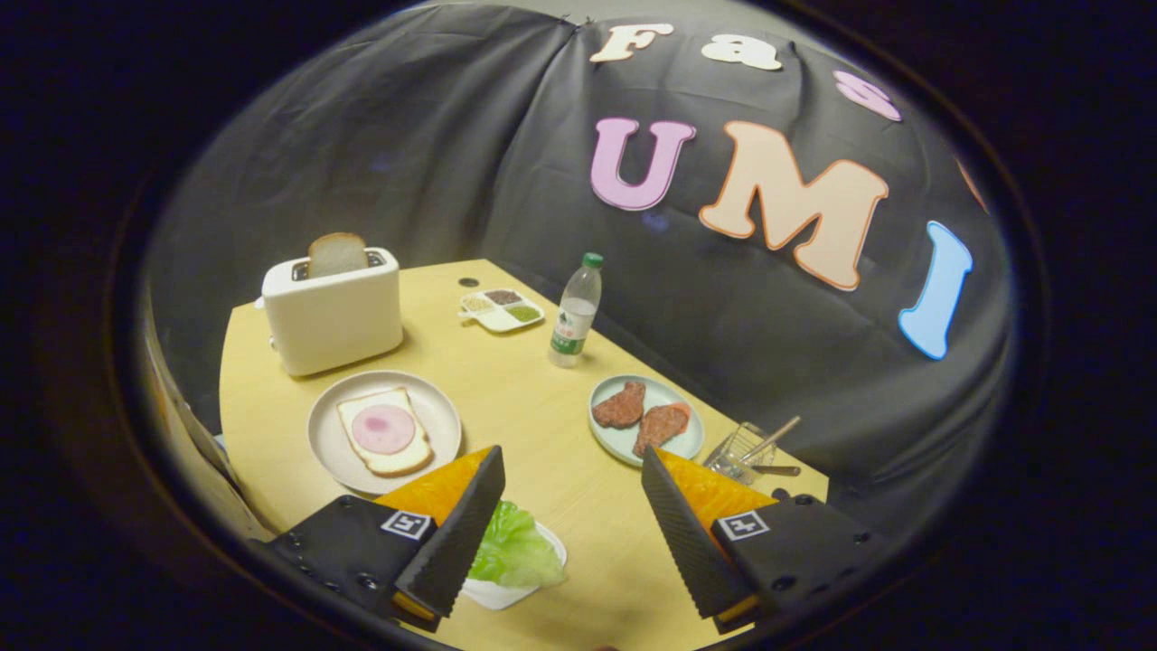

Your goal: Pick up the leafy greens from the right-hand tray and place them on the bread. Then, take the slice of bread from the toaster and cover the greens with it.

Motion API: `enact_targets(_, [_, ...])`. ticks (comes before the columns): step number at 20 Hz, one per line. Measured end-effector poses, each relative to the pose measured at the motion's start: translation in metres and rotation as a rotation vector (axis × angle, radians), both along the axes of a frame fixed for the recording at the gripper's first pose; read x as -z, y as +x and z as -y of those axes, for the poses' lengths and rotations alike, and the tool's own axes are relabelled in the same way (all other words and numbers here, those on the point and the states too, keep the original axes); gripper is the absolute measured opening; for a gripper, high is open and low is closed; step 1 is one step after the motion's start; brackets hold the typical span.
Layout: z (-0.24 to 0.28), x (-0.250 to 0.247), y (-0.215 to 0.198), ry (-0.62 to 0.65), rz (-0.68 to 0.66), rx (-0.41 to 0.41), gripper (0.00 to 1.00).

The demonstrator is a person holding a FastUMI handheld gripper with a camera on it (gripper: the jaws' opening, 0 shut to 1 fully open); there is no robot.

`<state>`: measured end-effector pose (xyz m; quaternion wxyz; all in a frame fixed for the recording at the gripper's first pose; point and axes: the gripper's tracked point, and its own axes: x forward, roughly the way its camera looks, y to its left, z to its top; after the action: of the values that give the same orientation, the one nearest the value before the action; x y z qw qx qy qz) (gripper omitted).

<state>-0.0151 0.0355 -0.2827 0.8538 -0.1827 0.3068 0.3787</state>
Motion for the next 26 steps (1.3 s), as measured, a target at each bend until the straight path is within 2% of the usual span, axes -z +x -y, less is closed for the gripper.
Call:
enact_targets(12, [-0.014, 0.086, -0.042, -0.117, -0.192, -0.194, 0.99])
enact_targets(26, [0.003, 0.167, -0.087, -0.224, -0.421, -0.254, 0.99])
